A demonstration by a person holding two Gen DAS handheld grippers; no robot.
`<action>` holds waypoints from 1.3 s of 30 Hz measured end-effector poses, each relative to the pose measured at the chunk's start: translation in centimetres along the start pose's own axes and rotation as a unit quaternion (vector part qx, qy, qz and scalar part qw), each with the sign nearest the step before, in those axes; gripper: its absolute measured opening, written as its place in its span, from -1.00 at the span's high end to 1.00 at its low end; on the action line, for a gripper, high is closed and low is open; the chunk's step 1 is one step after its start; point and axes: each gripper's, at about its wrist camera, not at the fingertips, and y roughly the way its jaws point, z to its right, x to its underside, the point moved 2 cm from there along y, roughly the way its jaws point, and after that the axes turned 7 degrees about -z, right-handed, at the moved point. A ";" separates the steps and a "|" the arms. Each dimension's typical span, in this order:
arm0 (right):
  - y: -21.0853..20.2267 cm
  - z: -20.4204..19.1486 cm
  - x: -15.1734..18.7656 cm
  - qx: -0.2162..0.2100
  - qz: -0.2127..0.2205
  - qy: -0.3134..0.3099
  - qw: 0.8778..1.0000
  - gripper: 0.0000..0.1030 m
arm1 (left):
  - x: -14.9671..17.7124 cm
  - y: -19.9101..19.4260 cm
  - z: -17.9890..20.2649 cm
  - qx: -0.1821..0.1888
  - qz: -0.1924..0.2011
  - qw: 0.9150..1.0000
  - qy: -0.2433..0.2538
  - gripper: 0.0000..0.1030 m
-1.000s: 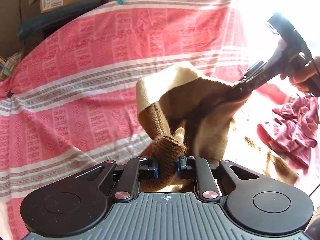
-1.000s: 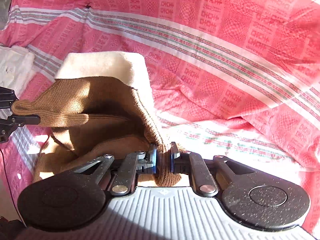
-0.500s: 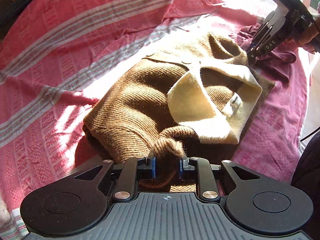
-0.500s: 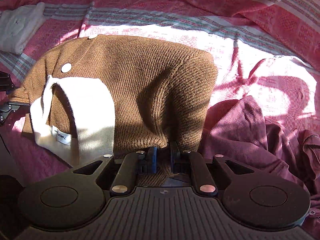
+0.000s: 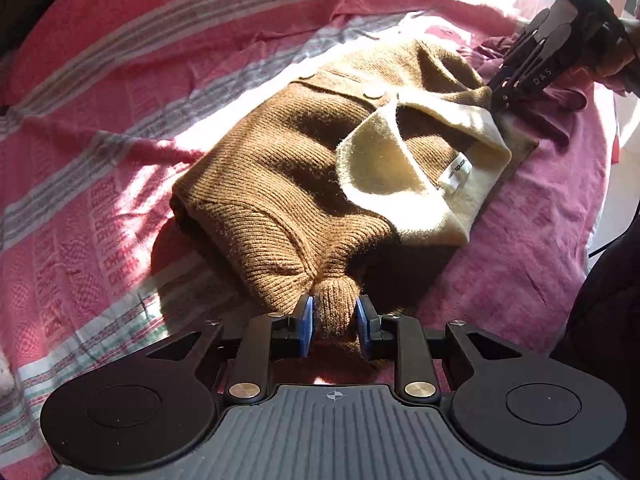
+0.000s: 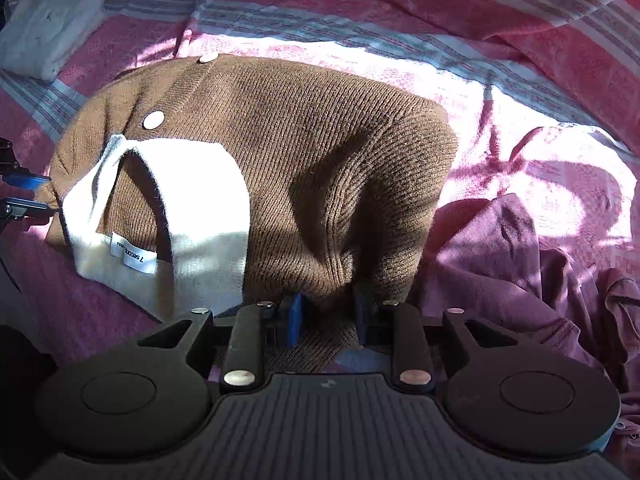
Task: Fold clothes
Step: 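Lift the hem with both grippers and fold it over toward the cream collar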
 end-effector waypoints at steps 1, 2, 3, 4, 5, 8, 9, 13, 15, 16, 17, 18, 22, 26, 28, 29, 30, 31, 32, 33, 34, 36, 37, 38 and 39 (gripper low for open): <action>-0.3 0.0 0.1 0.001 0.001 0.001 1.000 0.35 | 0.1 -0.3 -0.4 0.003 0.002 1.000 -0.016 0.33; -0.8 0.1 0.3 0.001 0.001 0.004 1.000 0.19 | 0.3 -0.7 -0.7 0.001 0.003 1.000 -0.026 0.05; -1.2 0.0 0.6 0.001 0.001 0.003 1.000 0.09 | 0.5 -1.1 -1.0 -0.003 0.004 0.999 -0.033 -0.02; -1.7 -0.1 1.0 0.001 0.001 0.002 1.000 -0.07 | 0.7 -1.5 -1.3 -0.007 0.004 0.999 -0.040 -0.08; -2.1 -0.1 1.3 0.002 0.001 0.001 1.000 -0.10 | 0.9 -1.9 -1.5 -0.011 0.005 0.999 -0.046 -0.09; -2.6 -0.2 2.6 -0.018 -0.014 0.021 1.000 -0.10 | 1.3 -2.4 -2.1 -0.017 0.006 0.998 -0.065 -0.22; -2.7 -0.2 2.8 -0.033 -0.017 0.036 0.999 -0.10 | 1.2 -2.4 -2.3 -0.014 0.008 0.997 -0.073 -0.24; -2.3 -0.2 2.6 -0.093 -0.013 0.106 0.990 -0.10 | -0.1 -1.3 -0.8 -0.012 0.017 0.998 -0.057 -0.40; -1.9 0.0 1.8 -0.123 0.000 0.149 0.981 -0.10 | -0.8 -0.2 0.1 -0.021 0.016 0.999 -0.046 -0.41; -1.7 0.0 1.4 -0.135 0.006 0.166 0.977 -0.10 | -1.0 0.2 0.4 -0.026 0.015 0.999 -0.044 -0.40; -1.3 0.0 1.0 -0.143 0.011 0.176 0.974 -0.10 | -1.2 0.7 0.5 -0.030 0.012 0.998 -0.045 -0.39; -1.0 0.0 0.6 -0.150 0.015 0.186 0.971 -0.10 | -1.3 1.1 0.5 -0.034 0.008 0.998 -0.047 -0.36; 1.2 -0.3 -0.3 -0.158 0.009 0.205 0.966 0.08 | -1.5 1.7 0.2 -0.018 -0.011 0.999 -0.050 0.88; -0.2 -2.1 -0.3 -0.168 0.011 0.159 0.973 0.78 | -1.6 -0.3 -0.5 -0.003 -0.008 0.999 -0.046 0.89; -1.6 -2.2 0.2 -0.169 0.004 0.144 0.975 0.78 | -1.4 -1.5 -0.8 0.003 -0.006 0.999 -0.044 0.89; -2.2 -2.3 0.5 -0.170 0.001 0.136 0.976 0.78 | -1.3 -1.6 -0.7 0.007 -0.009 0.999 -0.039 0.88; -2.8 -2.4 0.7 -0.171 -0.003 0.128 0.977 0.78 | -1.0 -1.5 -0.4 0.011 -0.015 0.999 -0.032 0.88; -2.6 -2.3 0.9 -0.167 -0.011 0.128 0.977 0.78 | -0.8 -1.4 -0.2 0.015 -0.021 0.999 -0.026 0.87; -2.3 -2.2 1.1 -0.163 -0.019 0.129 0.978 0.78 | -0.7 -0.9 0.1 0.015 -0.028 0.999 -0.022 0.85; -1.5 -2.3 1.0 -0.158 -0.026 0.129 0.979 0.78 | -0.5 -0.2 0.4 0.013 -0.036 0.999 -0.021 0.85; -0.7 -2.4 1.0 -0.154 -0.033 0.130 0.979 0.78 | -0.4 0.6 0.7 0.011 -0.045 0.999 -0.020 0.82; 0.6 -2.6 1.1 -0.149 -0.043 0.134 0.979 0.78 | -0.1 1.3 0.9 0.010 -0.052 0.998 -0.026 0.74; 1.2 -2.8 1.1 -0.148 -0.048 0.136 0.978 0.75 | -0.1 1.3 0.9 0.012 -0.052 0.998 -0.029 0.62; 1.2 -2.9 1.2 -0.150 -0.052 0.131 0.979 0.72 | 0.0 1.1 0.8 0.016 -0.052 0.998 -0.029 0.28; 1.1 -3.1 1.3 -0.153 -0.055 0.125 0.979 0.69 | 0.1 0.7 0.7 0.022 -0.051 0.998 -0.029 0.25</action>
